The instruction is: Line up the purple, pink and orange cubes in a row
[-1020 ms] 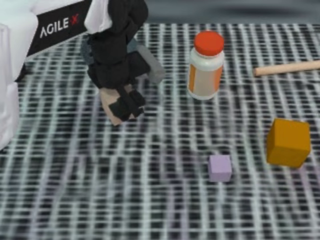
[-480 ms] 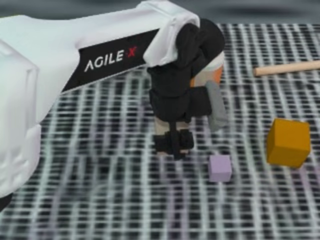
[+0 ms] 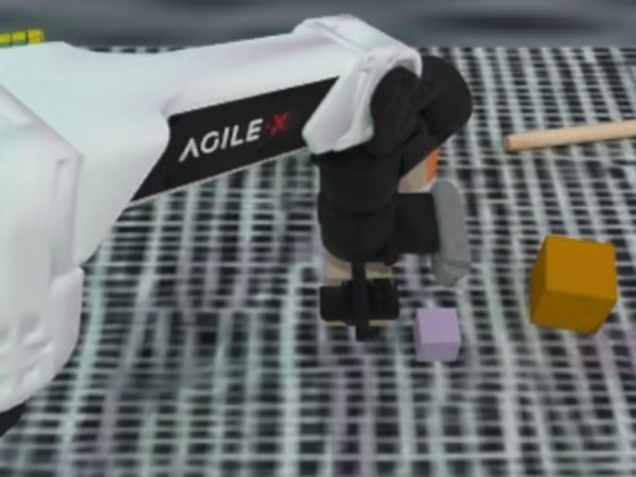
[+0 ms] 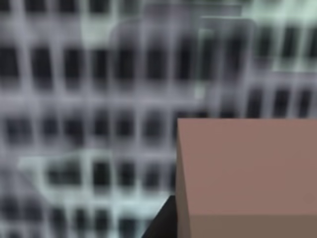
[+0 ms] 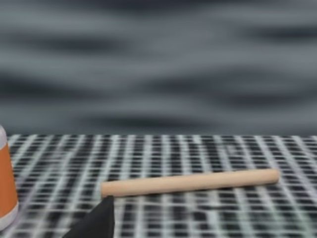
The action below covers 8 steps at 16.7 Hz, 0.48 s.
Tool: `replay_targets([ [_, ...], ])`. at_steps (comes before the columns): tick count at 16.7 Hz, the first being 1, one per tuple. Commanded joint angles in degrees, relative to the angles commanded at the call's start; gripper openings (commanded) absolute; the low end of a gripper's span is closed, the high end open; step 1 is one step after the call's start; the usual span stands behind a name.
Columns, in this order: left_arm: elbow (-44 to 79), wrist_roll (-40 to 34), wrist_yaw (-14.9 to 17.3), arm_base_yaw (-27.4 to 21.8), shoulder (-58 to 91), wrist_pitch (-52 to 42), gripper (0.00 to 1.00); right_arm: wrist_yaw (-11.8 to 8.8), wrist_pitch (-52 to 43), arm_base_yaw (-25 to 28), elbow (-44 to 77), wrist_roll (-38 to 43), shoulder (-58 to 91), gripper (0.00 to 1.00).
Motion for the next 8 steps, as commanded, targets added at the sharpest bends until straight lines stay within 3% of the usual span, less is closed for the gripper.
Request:
replay_targets([
  [8,-8.4,-0.1,0.0,-0.2,3.9,12.2,0.0,0.0,0.0,0.0,0.0,0.0,0.0,1.0],
])
